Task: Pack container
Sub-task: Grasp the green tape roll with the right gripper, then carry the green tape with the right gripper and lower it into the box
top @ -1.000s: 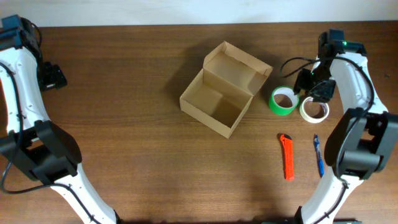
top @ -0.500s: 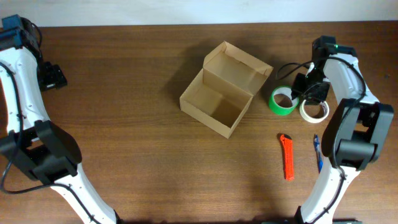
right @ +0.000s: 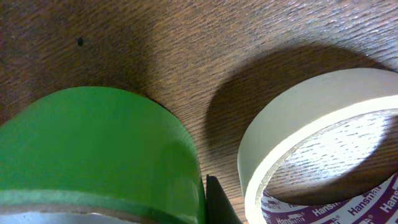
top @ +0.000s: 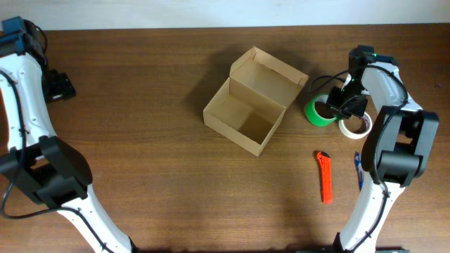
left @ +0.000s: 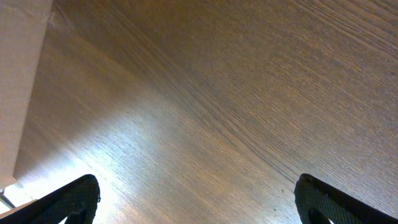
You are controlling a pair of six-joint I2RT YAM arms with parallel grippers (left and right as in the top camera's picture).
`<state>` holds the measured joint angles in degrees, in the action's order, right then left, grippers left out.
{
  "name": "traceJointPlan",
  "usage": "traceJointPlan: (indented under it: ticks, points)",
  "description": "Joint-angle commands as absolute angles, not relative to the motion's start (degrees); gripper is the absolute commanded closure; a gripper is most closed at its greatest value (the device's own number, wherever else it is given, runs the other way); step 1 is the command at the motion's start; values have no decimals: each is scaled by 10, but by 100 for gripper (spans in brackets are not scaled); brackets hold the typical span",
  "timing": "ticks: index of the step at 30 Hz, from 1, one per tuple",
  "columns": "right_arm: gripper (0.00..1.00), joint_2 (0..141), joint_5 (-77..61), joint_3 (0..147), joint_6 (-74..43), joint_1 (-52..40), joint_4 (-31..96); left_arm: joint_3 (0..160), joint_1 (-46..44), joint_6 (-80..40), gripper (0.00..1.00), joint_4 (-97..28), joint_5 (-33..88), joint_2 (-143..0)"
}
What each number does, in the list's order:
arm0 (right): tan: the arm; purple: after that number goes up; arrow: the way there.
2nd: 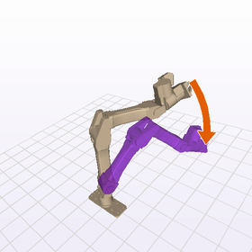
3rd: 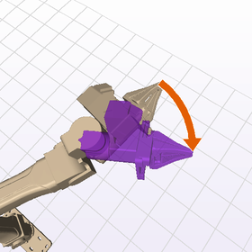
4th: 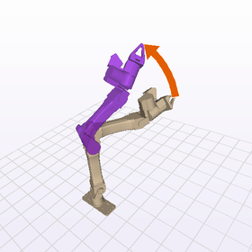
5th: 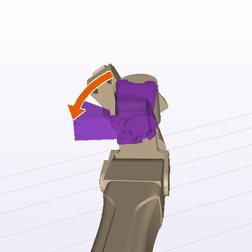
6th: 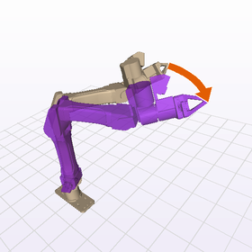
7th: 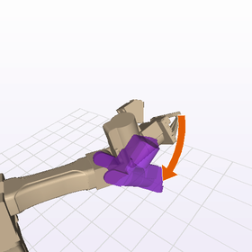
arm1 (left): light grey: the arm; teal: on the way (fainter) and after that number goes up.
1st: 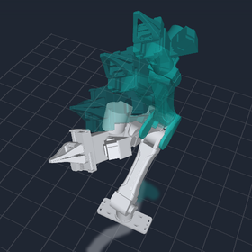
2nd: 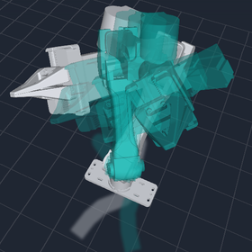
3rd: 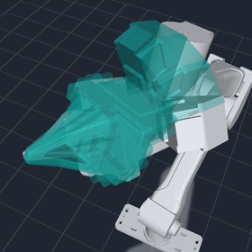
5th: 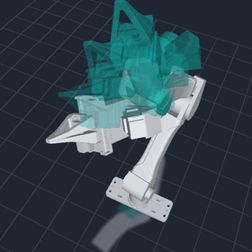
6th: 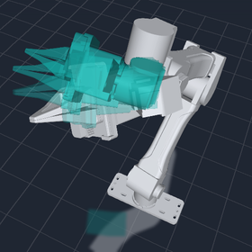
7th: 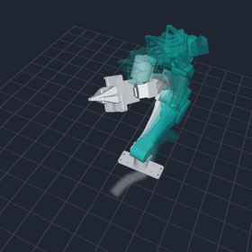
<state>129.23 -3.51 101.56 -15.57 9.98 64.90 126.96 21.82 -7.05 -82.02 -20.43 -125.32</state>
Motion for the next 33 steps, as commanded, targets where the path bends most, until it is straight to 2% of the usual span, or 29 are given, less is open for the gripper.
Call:
traceJointPlan:
  ticks: [1,6,10,17,22,26,33]
  points:
    - [96,1286,-41,1053,-153,93,655,1267,221,-65,0,-820,-208,-1257]
    - [96,1247,-41,1169,-153,93,727,1267,221,-65,0,-820,-208,-1257]
    - [96,1223,-45,1317,-137,81,819,1267,221,-65,0,-820,-208,-1257]
    - [96,1221,-58,1531,-67,-20,973,1267,221,-65,0,-820,-208,-1257]
    - [97,1220,-53,1535,-47,-142,973,1267,221,-65,0,-820,-208,-1257]
    - [96,1237,10,1524,-49,-226,954,1267,221,-65,0,-820,-208,-1257]
    - [96,1286,44,1498,-49,-266,918,1267,221,-65,0,-820,-208,-1257]
